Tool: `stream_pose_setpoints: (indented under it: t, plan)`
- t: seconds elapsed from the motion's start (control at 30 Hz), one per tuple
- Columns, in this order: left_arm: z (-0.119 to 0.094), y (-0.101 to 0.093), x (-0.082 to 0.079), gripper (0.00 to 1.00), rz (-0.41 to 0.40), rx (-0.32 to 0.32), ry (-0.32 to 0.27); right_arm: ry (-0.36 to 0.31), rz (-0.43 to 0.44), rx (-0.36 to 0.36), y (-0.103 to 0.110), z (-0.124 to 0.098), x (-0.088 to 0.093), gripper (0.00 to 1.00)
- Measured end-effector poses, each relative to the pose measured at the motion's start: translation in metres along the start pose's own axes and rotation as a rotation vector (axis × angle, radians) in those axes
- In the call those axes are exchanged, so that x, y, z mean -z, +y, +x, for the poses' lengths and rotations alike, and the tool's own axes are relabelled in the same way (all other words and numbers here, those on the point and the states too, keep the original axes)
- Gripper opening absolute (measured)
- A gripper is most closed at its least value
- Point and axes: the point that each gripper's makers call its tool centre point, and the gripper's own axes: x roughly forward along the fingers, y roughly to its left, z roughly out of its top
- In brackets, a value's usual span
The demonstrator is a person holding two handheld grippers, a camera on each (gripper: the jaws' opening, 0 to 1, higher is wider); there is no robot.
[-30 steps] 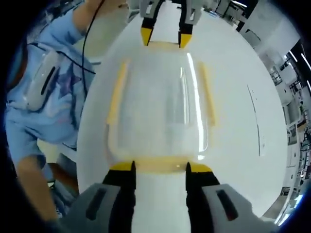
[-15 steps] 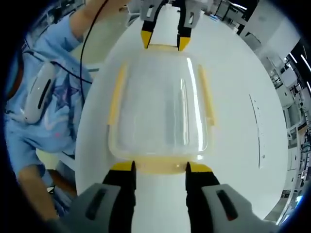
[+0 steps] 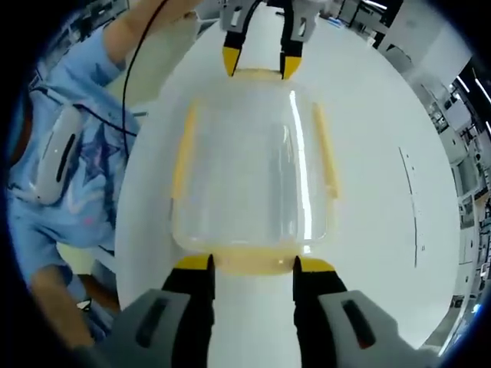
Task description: Snap each plastic latch of the storage box into its locked position after aligning the lid with the box until every specified latch is closed and the lid sits flush.
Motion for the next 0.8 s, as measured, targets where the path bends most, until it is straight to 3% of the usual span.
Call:
stream_pose_setpoints:
  t: [0.43,0.8]
  plan:
    - [0.006,-0.005,-0.004,0.39,0.011,0.013,0.005,-0.021,0.015,-0.01,0.008,0.0,0.006,0.39]
    - [0.01,-0.01,0.003,0.39,-0.006,0.029,0.022,-0.015,0.002,-0.02,0.015,0.007,0.003,0.39]
